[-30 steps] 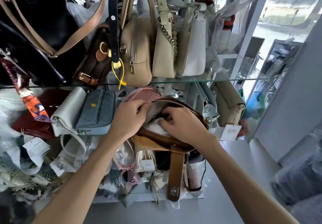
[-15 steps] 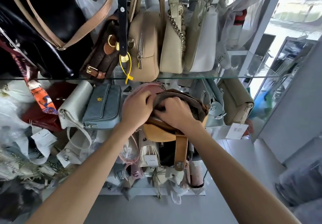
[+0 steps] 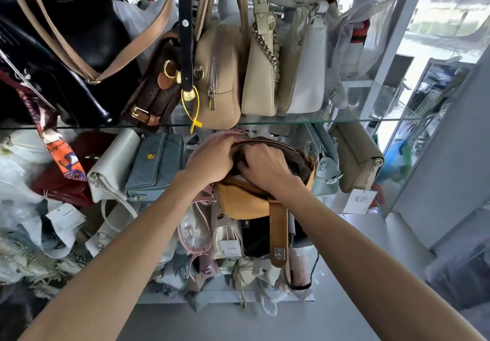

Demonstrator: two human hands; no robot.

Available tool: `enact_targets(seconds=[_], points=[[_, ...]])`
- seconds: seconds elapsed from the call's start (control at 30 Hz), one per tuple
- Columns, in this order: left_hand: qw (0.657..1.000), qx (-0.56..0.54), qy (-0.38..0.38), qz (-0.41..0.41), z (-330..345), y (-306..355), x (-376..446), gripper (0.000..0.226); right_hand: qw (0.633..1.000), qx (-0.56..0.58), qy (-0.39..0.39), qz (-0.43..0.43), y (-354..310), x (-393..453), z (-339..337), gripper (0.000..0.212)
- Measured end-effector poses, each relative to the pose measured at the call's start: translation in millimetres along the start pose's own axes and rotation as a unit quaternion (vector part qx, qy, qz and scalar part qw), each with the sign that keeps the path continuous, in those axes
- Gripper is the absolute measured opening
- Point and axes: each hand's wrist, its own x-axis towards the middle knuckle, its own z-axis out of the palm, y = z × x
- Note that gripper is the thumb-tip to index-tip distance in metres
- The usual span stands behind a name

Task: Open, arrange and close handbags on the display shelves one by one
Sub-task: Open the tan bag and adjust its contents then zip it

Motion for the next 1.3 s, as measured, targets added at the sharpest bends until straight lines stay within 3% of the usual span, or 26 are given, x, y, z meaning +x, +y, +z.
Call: enact_targets(seconds=[0.2,0.4,0.6,0.7,0.83,0.97,1.1,1.3], points=[[0.998,0.027,-0.029,-0.053,-1.5,-2.4,3.8,0.027,0.998,-0.041,0.006,0.048,18.9,-6.1,-16.3,0.025],[0.997,0.047,-0.059,-0.008,-11.3,0.0,-13.2,0.034,0.988,-0.083,0.026,0.131,60.2,-16.0,-39.0,0.023],[0.990,0.083,-0.110,-0.020,-12.8,14.5,-18.2,0.028,0.993,-0.050,0.031,0.098,63.6,-6.2,-26.9,0.025],[0.997,0.050,-0.055,-0.004,-9.2,28.7,2.2,0.046,0.993,-0.070,0.032,0.087,50.7,0.7,-22.1,0.028],[0.998,0.033,-0.056,-0.028,-3.9,41.1,29.7,0.065,0.993,-0.065,0.012,0.094,42.8,1.1,-18.0,0.031],[0.997,-0.030,-0.054,-0.045,-2.1,38.7,41.3,0.054,0.994,-0.077,-0.007,0.081,38.1,-3.8,-16.4,0.033],[0.993,-0.090,-0.061,-0.045,-1.5,32.8,44.7,0.057,0.993,-0.093,-0.002,0.079,30.5,-7.5,-14.4,0.029],[0.988,-0.102,-0.117,-0.019,-9.8,45.3,58.3,0.034,0.992,-0.036,0.038,0.116,28.6,-10.5,-12.3,0.028]])
